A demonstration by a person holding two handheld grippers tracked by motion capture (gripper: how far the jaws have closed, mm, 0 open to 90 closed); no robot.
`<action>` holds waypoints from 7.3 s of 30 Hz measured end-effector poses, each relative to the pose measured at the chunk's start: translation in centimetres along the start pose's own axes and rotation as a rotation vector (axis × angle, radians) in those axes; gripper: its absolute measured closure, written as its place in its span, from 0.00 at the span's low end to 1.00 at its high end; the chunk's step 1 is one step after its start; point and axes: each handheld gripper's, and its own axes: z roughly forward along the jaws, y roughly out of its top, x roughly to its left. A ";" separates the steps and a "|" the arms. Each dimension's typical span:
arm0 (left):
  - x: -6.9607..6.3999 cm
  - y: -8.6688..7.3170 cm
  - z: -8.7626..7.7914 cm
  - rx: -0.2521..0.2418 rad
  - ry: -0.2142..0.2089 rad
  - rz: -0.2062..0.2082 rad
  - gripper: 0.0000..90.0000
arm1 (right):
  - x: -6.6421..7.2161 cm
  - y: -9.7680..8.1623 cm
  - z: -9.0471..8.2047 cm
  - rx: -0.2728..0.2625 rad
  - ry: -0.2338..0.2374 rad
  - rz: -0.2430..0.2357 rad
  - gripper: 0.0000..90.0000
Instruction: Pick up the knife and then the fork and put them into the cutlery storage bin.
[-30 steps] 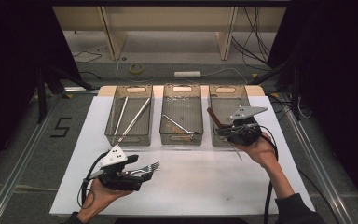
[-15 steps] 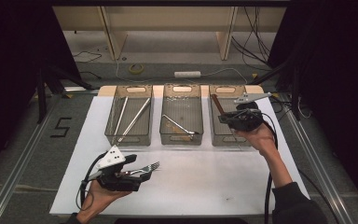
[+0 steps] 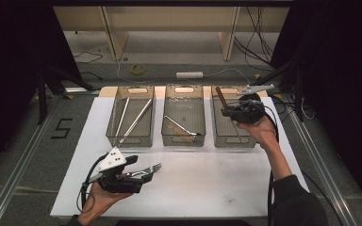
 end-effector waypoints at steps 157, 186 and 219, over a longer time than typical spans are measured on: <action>7.2 -0.5 1.5 0.723 0.137 0.019 0.41 | 9.8 -13.6 -4.7 -0.136 0.205 0.059 0.32; 8.2 -2.3 2.0 0.813 0.129 0.094 0.62 | 10.2 -13.7 -4.4 -0.114 0.212 0.037 0.32; 7.8 -2.6 1.9 0.808 0.073 0.138 0.84 | 10.4 -13.7 -4.3 -0.105 0.216 0.022 0.33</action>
